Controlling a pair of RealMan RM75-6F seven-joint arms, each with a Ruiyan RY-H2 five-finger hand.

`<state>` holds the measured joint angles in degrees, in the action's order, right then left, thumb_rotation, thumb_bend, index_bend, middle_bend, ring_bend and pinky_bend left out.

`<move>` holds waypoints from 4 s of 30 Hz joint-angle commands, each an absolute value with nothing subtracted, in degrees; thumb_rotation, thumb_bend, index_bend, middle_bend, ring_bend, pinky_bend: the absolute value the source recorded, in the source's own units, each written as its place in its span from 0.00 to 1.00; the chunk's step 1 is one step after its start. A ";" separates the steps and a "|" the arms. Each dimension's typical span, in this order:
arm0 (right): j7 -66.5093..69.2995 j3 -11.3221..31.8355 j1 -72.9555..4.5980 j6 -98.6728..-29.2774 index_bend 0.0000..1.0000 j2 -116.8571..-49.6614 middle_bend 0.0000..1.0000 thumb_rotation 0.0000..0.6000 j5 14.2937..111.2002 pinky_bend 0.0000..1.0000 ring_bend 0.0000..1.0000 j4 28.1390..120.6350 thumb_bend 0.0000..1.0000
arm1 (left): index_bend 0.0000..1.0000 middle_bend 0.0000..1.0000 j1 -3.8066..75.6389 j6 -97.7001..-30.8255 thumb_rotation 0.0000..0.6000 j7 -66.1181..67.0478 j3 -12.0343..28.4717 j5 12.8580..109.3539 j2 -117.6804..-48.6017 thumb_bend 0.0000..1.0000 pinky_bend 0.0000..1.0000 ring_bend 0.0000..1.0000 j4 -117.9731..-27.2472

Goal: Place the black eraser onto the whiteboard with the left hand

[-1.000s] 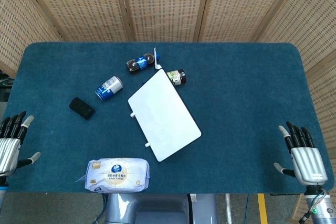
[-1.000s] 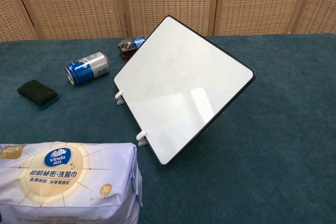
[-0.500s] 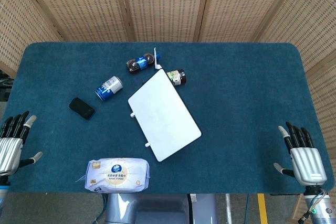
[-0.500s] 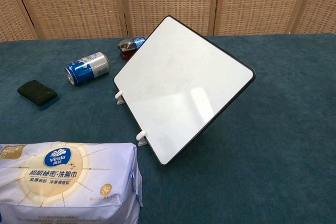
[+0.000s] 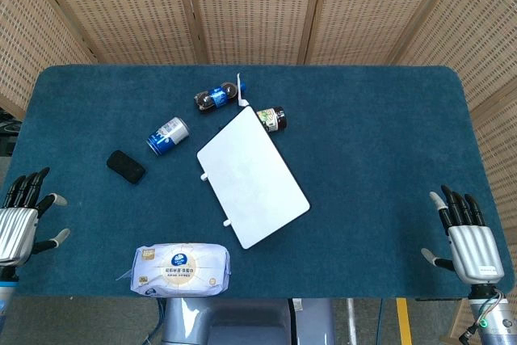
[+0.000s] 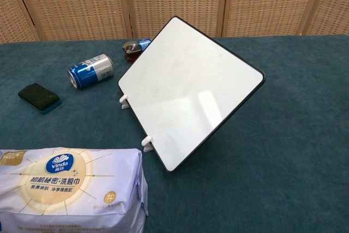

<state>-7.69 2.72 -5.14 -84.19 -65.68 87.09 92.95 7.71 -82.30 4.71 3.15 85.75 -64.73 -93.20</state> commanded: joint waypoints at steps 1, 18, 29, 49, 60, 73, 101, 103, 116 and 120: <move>-7.36 2.74 -5.10 -84.45 0.00 -65.87 0.00 1.00 87.35 0.00 0.00 92.65 0.05 | 0.42 0.00 9.15 -79.85 1.00 3.99 3.64 84.85 -63.41 0.21 0.00 0.00 -93.40; -6.95 3.04 -5.19 -84.95 0.00 -67.01 0.00 1.00 87.63 0.00 0.00 91.11 0.05 | 0.26 0.00 19.87 -65.95 1.00 5.21 6.33 83.16 -63.82 0.16 0.00 0.00 -81.57; -7.81 3.17 -5.64 -84.17 0.00 -68.26 0.00 1.00 87.20 0.00 0.00 89.95 0.05 | 0.25 0.00 25.03 -58.14 1.00 3.52 4.95 83.68 -69.38 0.16 0.00 0.00 -71.75; -7.09 4.61 -6.32 -82.64 0.00 -69.41 0.00 1.00 84.05 0.00 0.00 87.53 0.05 | 0.28 0.00 34.73 -49.05 1.00 -2.62 3.40 86.23 -76.79 0.19 0.00 0.00 -56.17; -8.76 5.39 -7.29 -80.55 0.00 -70.93 0.00 1.00 81.51 0.00 0.00 85.98 0.05 | 0.28 0.00 39.58 -44.87 1.00 -8.81 1.54 88.43 -81.33 0.20 0.00 0.00 -47.50; -9.35 5.99 -7.62 -79.97 0.00 -71.88 0.00 1.00 79.79 0.00 0.00 84.51 0.05 | 0.28 0.00 42.79 -42.79 1.00 -14.35 -1.66 91.11 -87.61 0.20 0.00 0.00 -38.68; -9.12 5.66 -7.95 -80.38 0.00 -72.46 0.00 1.00 80.60 0.00 0.00 84.04 0.05 | 0.34 0.00 43.43 -42.60 1.00 -15.18 -4.03 90.87 -90.45 0.25 0.00 0.00 -35.67; -9.05 5.67 -7.91 -80.57 0.00 -72.50 0.00 1.00 80.69 0.00 0.00 83.97 0.05 | 0.35 0.00 43.38 -42.58 1.00 -15.02 -4.13 90.80 -90.61 0.27 0.00 0.00 -35.63; -9.23 5.55 -7.94 -80.36 0.00 -72.58 0.00 1.00 80.50 0.00 0.00 83.82 0.05 | 0.40 0.00 42.88 -43.57 1.00 -14.99 -3.59 89.64 -91.03 0.34 0.00 0.00 -35.09; -9.22 5.56 -7.97 -80.30 0.00 -72.58 0.00 1.00 80.46 0.00 0.00 83.90 0.05 | 0.40 0.00 43.05 -45.01 1.00 -15.36 -2.85 89.33 -90.37 0.34 0.00 0.00 -35.20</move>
<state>-9.21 5.56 -7.97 -80.30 -72.58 80.45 83.90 42.90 -44.54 -15.02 -3.04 89.40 -90.70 -35.06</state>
